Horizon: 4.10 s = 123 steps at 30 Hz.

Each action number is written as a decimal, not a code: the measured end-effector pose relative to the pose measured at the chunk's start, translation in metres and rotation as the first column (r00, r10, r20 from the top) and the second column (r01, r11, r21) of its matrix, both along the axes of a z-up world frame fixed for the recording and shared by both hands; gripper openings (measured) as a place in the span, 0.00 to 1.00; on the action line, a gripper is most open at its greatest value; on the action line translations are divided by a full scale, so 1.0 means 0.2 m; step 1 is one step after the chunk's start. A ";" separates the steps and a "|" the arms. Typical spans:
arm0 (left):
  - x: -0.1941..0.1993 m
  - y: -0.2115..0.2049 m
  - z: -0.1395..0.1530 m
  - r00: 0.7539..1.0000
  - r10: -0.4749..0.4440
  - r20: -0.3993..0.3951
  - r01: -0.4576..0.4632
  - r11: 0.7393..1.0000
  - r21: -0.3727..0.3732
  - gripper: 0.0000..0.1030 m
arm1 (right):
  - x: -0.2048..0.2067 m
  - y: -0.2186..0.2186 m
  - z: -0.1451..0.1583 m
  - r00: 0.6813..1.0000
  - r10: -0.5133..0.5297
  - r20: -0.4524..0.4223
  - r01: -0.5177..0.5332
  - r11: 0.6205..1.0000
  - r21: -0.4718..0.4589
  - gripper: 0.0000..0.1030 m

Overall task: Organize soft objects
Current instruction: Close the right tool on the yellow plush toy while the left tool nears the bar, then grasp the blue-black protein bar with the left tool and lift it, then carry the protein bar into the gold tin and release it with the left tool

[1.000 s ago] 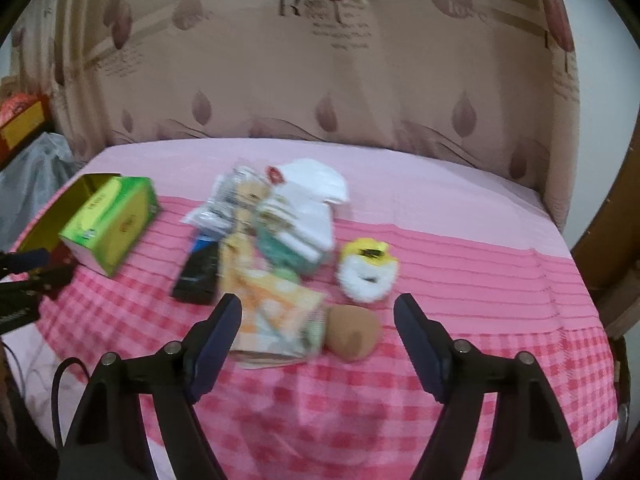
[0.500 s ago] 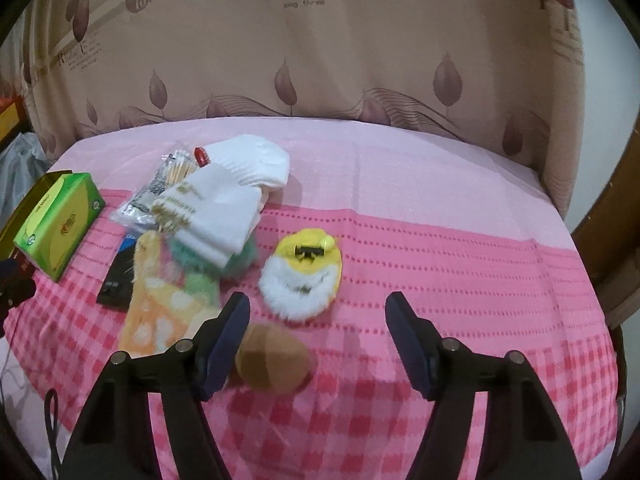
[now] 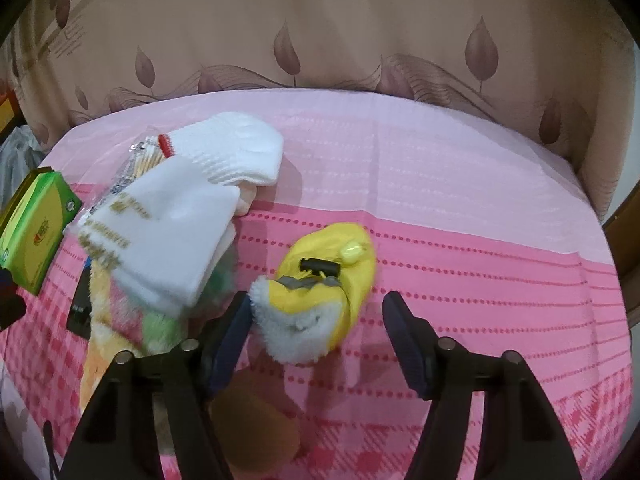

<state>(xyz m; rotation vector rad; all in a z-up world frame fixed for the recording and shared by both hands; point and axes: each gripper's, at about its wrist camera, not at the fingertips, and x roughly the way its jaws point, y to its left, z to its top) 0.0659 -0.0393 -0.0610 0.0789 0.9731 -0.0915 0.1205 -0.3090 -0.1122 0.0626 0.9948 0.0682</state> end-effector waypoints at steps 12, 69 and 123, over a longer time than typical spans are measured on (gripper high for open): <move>0.14 -0.11 -0.02 0.998 -0.049 -0.033 0.045 0.994 -0.104 0.57 | 0.01 -0.05 -0.07 1.000 -0.015 0.024 0.014 0.999 0.033 0.41; 0.16 -0.15 -0.09 0.992 -0.118 -0.037 0.117 0.993 -0.034 0.29 | -0.07 -0.07 -0.08 0.996 -0.044 0.075 0.039 0.997 0.070 0.41; 0.03 0.98 0.12 0.953 0.300 0.048 -0.303 0.948 0.097 0.29 | -0.05 -0.04 -0.07 0.997 -0.044 0.056 0.043 0.999 0.015 0.41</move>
